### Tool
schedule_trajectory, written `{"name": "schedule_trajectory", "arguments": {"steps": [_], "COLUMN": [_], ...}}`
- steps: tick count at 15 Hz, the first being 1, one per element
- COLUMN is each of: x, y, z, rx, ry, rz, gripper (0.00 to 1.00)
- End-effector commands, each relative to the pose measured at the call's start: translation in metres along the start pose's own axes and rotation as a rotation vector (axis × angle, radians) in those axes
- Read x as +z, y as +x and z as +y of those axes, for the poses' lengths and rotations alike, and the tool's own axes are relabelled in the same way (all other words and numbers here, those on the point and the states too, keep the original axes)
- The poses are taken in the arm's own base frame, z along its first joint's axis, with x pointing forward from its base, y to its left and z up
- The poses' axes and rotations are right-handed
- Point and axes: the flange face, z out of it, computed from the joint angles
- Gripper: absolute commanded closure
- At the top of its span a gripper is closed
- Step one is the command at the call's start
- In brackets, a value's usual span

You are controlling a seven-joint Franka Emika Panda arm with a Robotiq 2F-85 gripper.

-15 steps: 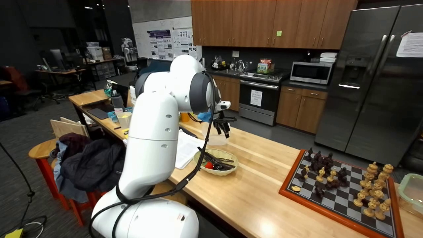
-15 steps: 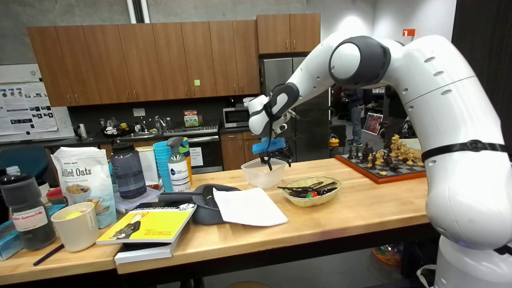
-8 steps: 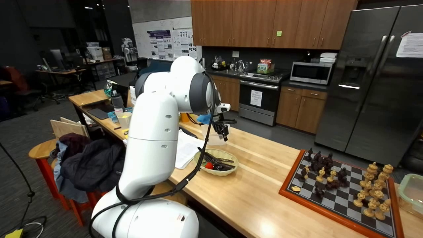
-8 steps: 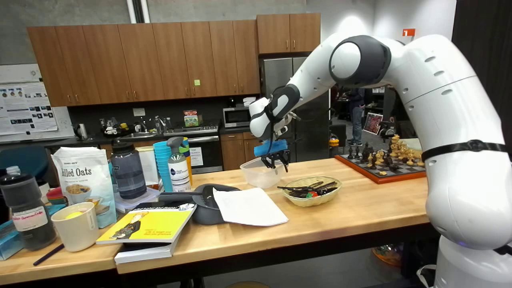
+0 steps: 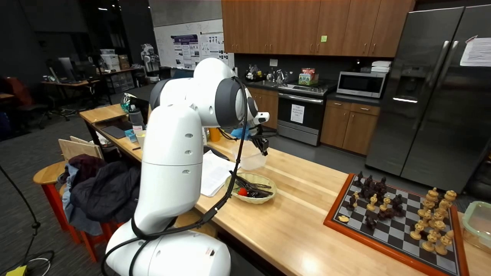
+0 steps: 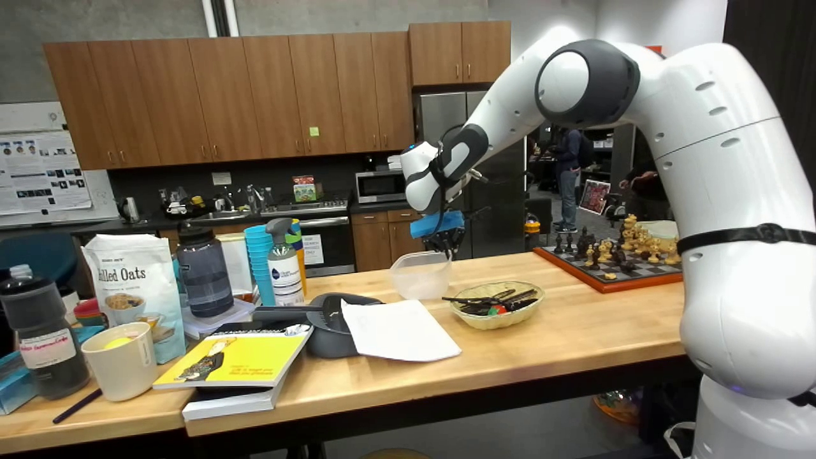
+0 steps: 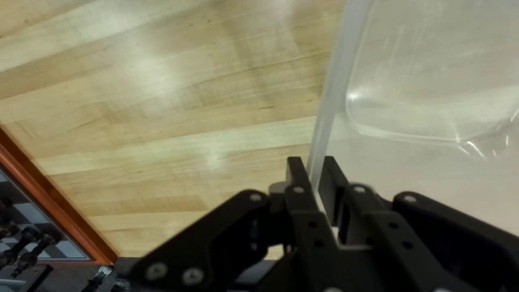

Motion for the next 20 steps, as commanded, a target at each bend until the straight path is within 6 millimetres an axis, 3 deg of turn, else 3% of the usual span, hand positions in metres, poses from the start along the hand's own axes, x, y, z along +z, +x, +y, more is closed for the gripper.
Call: {"name": "schedule_trajectory", "arguments": {"steps": [1, 9, 14, 20], "x": [-0.018, -0.023, -0.016, -0.011], "y": [-0.005, -0.002, 0.005, -0.003], "z": [0.014, 0.036, 0.081, 0.142], "rx": [-0.006, 0.045, 0.175, 0.330], "ry": [-0.002, 0.016, 0.047, 0.077], "rz": [0.070, 0.123, 0.120, 0.135], "gripper": [0.98, 0.97, 0.97, 0.97]}}
